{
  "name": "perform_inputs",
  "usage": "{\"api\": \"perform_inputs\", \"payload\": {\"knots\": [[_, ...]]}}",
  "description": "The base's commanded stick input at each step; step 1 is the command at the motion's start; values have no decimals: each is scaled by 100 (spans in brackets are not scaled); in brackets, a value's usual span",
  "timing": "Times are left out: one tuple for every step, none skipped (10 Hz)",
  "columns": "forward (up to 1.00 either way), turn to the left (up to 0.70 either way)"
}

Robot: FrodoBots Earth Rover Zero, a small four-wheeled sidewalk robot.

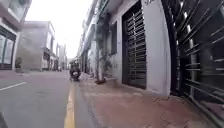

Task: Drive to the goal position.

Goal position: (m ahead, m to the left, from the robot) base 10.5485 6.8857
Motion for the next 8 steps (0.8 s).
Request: {"api": "perform_inputs", "payload": {"knots": [[85, 34], [85, 34], [85, 34], [85, 34], [85, 34], [85, 34], [85, 34], [85, 34]]}}
